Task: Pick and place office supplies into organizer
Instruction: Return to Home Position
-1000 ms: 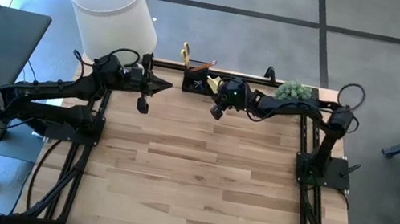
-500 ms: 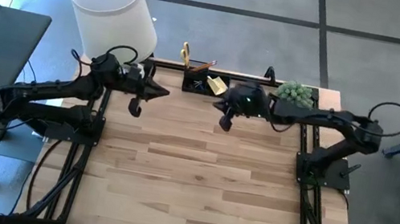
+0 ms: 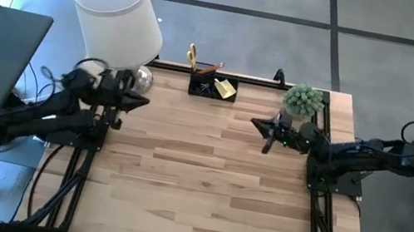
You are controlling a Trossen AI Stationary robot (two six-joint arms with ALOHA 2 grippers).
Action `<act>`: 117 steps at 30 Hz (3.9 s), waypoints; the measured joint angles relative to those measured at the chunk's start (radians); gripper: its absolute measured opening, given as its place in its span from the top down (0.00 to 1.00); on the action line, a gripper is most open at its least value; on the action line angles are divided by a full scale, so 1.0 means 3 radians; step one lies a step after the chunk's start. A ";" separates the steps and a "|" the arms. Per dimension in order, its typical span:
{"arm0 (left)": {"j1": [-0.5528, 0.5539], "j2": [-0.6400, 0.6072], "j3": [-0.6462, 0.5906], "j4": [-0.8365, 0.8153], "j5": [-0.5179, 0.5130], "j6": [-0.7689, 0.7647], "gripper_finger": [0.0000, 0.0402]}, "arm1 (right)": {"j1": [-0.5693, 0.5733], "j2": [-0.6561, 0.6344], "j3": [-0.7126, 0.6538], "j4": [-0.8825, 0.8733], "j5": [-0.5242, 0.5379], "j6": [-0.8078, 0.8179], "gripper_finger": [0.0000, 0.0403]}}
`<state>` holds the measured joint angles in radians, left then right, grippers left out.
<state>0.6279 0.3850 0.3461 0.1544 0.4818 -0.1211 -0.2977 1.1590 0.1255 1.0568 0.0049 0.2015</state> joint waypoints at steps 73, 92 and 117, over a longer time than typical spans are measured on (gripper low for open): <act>-0.2288 -0.1265 -0.1125 -0.0360 -0.1948 0.0349 1.00 | 0.0712 -0.3493 -0.0392 -0.3361 0.0742 -0.0356 1.00; -0.2288 -0.1262 -0.1125 -0.0389 -0.2052 0.0390 0.99 | 0.0712 -0.3492 -0.0392 -0.3358 0.0715 -0.0236 1.00; -0.2288 -0.1262 -0.1125 -0.0389 -0.2053 0.0389 0.99 | 0.0712 -0.3490 -0.0392 -0.3359 0.0719 -0.0236 1.00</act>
<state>-0.0586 0.0063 0.0086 0.0376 -0.1341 -0.0044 -0.0841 0.1120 0.0078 0.0490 0.2207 0.1307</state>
